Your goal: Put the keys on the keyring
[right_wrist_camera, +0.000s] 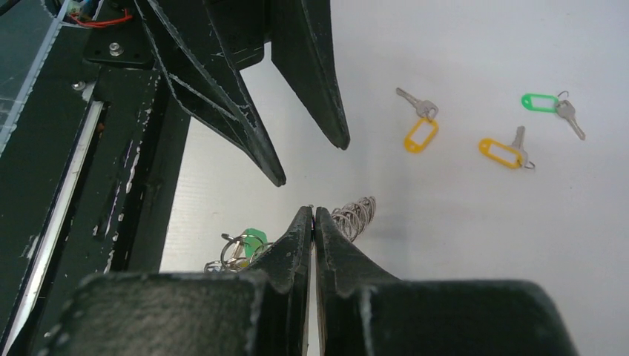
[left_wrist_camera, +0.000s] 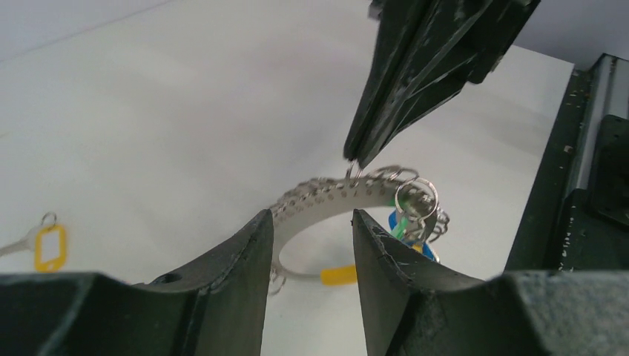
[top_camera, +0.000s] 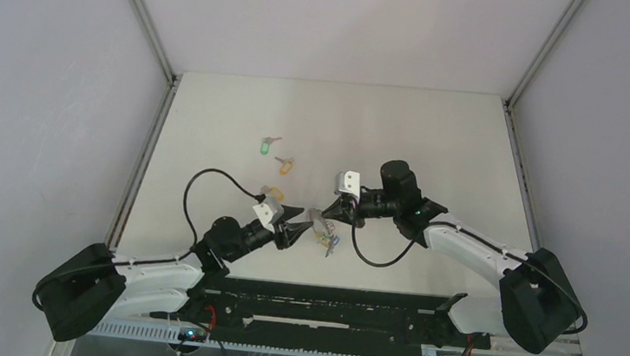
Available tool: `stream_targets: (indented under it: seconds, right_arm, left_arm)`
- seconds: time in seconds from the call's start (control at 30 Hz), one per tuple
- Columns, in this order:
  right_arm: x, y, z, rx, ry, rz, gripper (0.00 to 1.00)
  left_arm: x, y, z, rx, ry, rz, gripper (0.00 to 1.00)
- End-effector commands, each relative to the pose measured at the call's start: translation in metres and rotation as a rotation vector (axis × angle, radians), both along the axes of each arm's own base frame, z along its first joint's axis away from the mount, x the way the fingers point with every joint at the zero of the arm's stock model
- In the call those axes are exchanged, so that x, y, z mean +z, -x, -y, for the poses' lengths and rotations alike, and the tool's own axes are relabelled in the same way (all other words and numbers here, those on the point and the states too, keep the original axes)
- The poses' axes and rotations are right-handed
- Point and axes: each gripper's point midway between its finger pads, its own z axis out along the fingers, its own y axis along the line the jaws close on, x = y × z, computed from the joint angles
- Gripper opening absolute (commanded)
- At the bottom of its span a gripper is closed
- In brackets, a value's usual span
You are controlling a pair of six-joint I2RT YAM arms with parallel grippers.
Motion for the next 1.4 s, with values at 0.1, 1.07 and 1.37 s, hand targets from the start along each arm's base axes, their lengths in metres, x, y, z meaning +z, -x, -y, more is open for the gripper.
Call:
stream_targets:
  seconds: [0.1, 1.07, 1.37]
  right_arm:
    - [0.011, 0.000, -0.008, 0.066, -0.058, 0.050, 0.00]
    - [0.012, 0.015, -0.006, 0.144, -0.069, 0.042, 0.00]
    - [0.011, 0.017, -0.008, 0.151, -0.071, 0.039, 0.00]
  left_arm:
    - [0.047, 0.001, 0.025, -0.116, 0.078, 0.165, 0.48]
    - [0.036, 0.008, 0.038, -0.254, 0.016, 0.290, 0.29]
    - [0.030, 0.009, 0.042, -0.282, -0.006, 0.266, 0.23]
